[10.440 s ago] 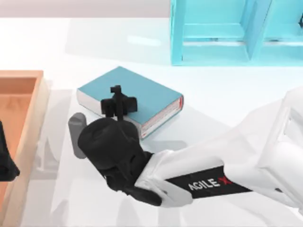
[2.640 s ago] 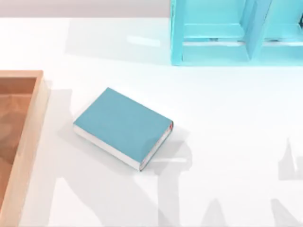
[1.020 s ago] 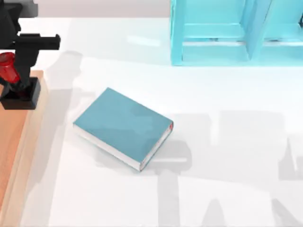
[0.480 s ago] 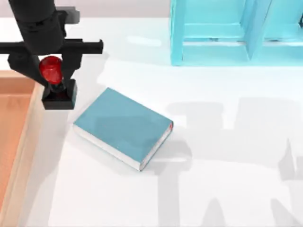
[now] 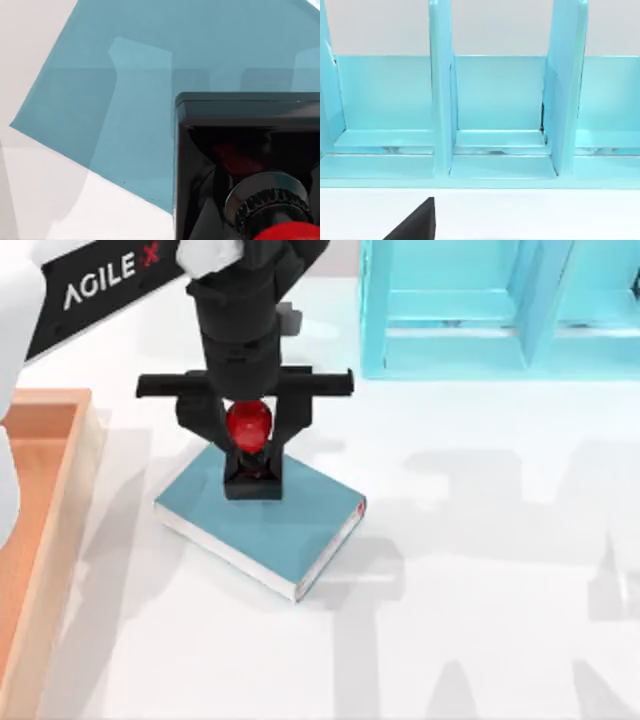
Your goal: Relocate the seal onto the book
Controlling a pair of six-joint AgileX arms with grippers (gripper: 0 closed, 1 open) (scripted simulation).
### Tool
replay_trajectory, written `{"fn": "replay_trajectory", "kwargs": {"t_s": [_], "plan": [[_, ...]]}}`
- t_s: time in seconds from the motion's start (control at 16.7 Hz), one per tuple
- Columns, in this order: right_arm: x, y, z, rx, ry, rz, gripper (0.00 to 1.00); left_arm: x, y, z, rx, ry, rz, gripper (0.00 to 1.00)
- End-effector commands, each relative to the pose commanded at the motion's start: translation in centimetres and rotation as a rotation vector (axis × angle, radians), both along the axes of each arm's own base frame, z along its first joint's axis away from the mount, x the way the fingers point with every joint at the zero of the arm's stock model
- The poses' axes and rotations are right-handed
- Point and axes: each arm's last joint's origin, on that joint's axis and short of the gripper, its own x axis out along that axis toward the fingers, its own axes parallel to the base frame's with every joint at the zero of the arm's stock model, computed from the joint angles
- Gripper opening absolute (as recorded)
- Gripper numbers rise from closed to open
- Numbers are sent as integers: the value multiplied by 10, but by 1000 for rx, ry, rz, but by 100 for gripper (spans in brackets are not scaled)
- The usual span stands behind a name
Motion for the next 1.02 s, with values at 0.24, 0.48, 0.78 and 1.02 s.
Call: {"fn": "replay_trajectory", "kwargs": {"t_s": [0.24,0.48,0.78,1.02], "plan": [[0,0,0,0,0,0,100,0,1,1,1,3,1,0],[0,0,0,0,0,0,100,0,0,5,0,0,0,0],[0,0,0,0,0,0,100,0,0,5,0,0,0,15],[0,0,0,0,0,0,100,0,0,5,0,0,0,45]]}}
